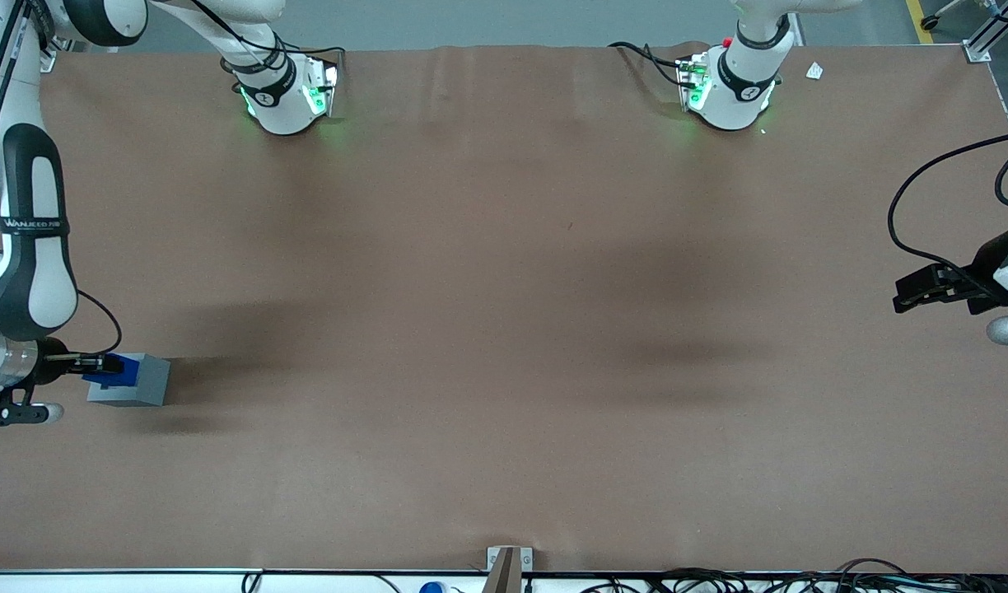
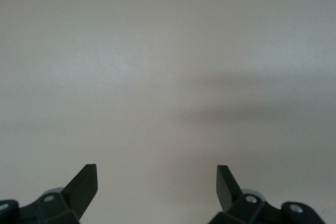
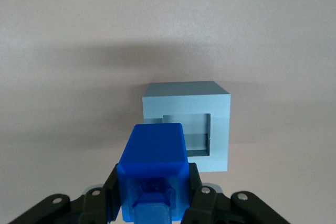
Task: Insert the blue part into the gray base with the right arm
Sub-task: 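Lower the blue block into the gray base's square opening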
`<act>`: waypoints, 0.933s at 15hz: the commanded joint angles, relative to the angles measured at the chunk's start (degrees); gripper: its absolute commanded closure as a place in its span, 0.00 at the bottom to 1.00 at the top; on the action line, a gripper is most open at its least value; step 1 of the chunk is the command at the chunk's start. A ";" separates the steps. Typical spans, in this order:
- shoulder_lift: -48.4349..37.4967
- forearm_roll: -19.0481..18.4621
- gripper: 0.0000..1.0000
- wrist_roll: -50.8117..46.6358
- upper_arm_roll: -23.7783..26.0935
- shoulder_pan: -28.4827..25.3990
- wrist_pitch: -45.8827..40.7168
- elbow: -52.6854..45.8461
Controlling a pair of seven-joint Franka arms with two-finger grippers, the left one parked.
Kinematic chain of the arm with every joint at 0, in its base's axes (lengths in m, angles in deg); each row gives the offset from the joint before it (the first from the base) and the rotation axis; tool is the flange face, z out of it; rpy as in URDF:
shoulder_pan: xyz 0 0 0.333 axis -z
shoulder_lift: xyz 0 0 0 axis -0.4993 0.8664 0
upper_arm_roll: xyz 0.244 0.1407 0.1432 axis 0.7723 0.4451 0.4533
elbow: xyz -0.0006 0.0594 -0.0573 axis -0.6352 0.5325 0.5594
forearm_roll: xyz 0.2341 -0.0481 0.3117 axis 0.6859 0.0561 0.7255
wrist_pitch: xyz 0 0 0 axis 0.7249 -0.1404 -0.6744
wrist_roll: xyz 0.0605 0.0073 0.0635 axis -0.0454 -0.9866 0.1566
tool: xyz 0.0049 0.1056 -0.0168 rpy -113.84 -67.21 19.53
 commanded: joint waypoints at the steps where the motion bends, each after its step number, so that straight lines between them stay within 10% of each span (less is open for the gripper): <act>1: 0.85 -0.40 1.00 0.05 0.84 1.35 -0.83 -1.67; 14: 2.61 -0.40 0.99 0.93 0.93 3.10 1.90 -1.67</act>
